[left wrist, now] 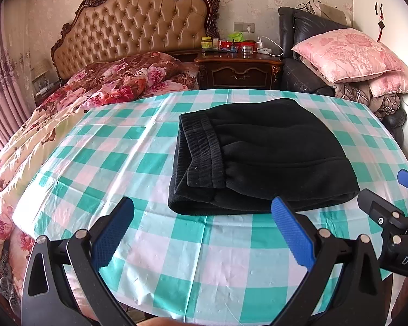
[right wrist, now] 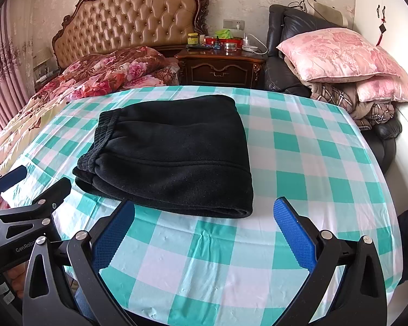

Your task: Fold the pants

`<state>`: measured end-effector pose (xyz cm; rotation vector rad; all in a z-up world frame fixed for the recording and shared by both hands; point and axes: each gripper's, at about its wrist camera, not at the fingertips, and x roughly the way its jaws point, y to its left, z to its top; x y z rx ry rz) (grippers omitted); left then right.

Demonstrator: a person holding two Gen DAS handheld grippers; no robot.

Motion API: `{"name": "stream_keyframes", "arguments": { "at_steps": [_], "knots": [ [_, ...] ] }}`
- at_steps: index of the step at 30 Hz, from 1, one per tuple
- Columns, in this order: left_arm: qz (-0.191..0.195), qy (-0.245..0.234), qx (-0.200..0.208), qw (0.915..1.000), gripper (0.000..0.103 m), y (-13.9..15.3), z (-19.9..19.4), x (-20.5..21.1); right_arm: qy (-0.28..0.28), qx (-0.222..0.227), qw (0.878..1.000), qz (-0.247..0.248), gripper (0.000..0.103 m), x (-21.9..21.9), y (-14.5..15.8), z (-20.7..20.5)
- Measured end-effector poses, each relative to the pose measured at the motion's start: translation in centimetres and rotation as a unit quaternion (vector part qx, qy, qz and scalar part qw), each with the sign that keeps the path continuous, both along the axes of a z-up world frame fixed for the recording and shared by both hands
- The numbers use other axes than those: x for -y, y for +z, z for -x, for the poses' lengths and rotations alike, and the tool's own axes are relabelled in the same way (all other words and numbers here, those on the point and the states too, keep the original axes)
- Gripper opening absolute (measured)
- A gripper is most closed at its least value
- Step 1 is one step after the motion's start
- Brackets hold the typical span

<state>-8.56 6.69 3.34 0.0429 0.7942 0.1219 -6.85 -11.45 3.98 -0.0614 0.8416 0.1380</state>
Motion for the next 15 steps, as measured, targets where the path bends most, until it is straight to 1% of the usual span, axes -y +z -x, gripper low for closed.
{"name": "stream_keyframes", "arguments": {
  "at_steps": [3,6,10,15],
  "knots": [
    [0.006,0.002,0.011,0.9999,0.101,0.07,0.18,-0.28,0.0,0.0,1.0,0.0,0.098,0.04,0.0,-0.03],
    [-0.007,0.009,0.026,0.9996,0.101,0.27,0.51,-0.16,0.0,-0.001,1.0,-0.002,0.098,0.0,-0.04,0.06],
    [0.011,0.008,0.007,0.9999,0.101,0.18,0.08,-0.5,-0.001,-0.002,1.0,-0.003,0.098,-0.18,-0.07,0.28],
    [0.012,0.007,0.002,0.9999,0.101,0.14,-0.13,-0.55,-0.001,-0.002,1.0,-0.004,0.098,-0.11,-0.07,0.24]
  ]
}}
